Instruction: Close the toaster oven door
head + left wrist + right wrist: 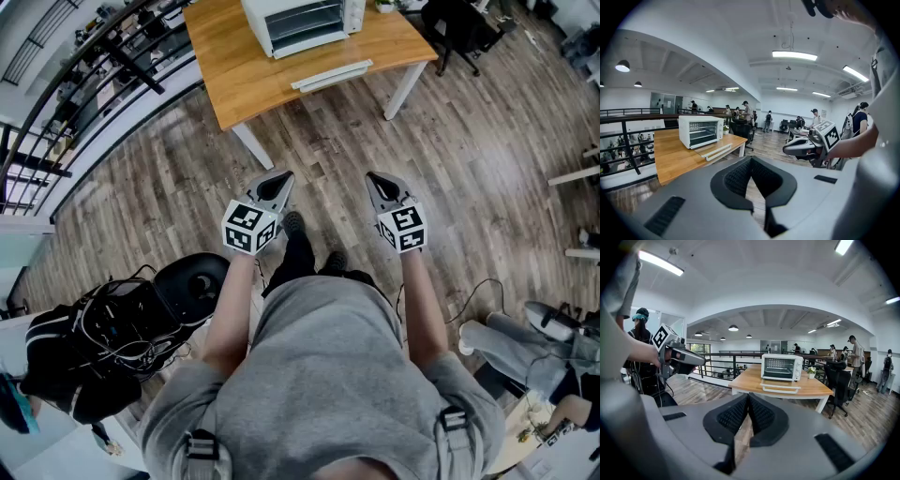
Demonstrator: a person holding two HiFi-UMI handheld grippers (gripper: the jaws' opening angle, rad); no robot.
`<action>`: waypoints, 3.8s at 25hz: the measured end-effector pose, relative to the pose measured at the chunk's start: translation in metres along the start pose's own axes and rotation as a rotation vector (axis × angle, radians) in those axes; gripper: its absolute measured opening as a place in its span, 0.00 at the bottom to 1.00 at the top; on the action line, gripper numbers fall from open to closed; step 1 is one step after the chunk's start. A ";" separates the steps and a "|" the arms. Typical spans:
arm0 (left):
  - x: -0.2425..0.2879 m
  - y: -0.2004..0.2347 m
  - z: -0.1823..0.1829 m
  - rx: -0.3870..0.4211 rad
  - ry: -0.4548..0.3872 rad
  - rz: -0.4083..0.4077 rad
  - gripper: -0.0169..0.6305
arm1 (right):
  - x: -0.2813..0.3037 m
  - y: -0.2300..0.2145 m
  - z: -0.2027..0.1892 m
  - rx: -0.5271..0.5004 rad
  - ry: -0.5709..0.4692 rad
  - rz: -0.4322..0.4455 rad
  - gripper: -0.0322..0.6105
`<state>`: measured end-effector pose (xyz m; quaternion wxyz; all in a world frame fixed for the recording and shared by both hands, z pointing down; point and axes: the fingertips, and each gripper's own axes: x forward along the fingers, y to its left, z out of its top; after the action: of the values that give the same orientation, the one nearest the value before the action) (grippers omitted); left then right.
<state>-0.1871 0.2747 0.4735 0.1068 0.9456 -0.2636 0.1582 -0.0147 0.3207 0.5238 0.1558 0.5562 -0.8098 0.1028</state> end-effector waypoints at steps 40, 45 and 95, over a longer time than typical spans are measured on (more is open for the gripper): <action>-0.003 -0.002 0.000 -0.013 -0.041 0.094 0.06 | -0.004 0.001 0.012 -0.034 -0.035 0.042 0.14; -0.003 -0.007 -0.001 -0.007 -0.028 0.076 0.18 | -0.009 0.001 0.014 -0.035 -0.051 0.038 0.20; 0.051 0.005 0.002 -0.041 -0.012 0.067 0.41 | -0.001 -0.059 0.001 0.032 -0.033 -0.007 0.54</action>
<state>-0.1481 0.2462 0.4904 0.1192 0.9348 -0.2990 0.1504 0.0405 0.2994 0.5221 0.1337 0.5629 -0.8087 0.1062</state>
